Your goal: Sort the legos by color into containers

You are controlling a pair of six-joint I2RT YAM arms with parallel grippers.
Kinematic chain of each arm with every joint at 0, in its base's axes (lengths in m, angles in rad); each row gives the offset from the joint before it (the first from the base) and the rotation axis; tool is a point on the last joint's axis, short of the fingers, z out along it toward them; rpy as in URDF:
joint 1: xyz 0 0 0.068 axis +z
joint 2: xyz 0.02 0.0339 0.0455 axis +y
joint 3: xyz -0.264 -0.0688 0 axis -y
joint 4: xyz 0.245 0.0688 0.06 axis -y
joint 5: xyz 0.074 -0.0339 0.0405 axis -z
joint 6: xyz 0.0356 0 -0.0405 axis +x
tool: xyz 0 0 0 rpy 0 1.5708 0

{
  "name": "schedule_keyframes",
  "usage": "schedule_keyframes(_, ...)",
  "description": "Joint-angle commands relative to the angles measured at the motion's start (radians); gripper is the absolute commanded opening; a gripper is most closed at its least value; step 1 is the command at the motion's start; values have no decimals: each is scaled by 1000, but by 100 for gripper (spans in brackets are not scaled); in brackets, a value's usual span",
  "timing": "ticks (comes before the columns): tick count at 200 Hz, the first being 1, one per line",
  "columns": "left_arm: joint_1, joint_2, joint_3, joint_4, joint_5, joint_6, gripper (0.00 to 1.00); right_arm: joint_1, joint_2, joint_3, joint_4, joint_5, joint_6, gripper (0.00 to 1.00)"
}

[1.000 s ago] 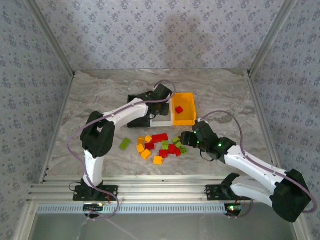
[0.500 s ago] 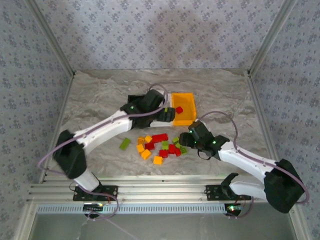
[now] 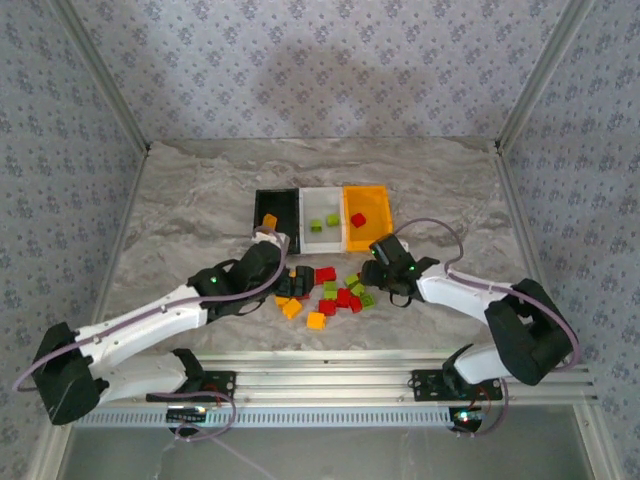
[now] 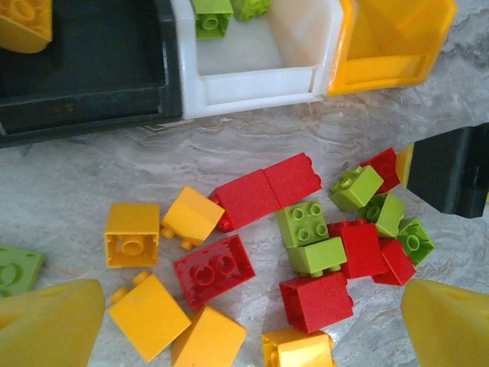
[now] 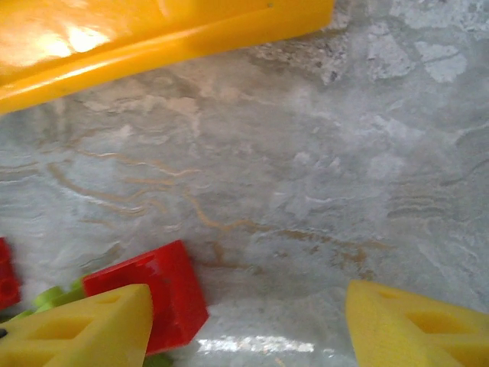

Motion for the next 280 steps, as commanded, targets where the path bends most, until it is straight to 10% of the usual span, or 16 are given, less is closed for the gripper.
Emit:
schedule_keyframes(1,-4,-36,-3,-14,-45,-32,100,-5,28,22,-32,30,20,67)
schedule_keyframes(147,-4,-86,-50,-38,-76,-52,99,-53,-162,-15,-116,20,-26,75)
schedule_keyframes(280,-3,-156,-97,-98,-160,-83,99,-23,-60,42,-109,48,-43,33)
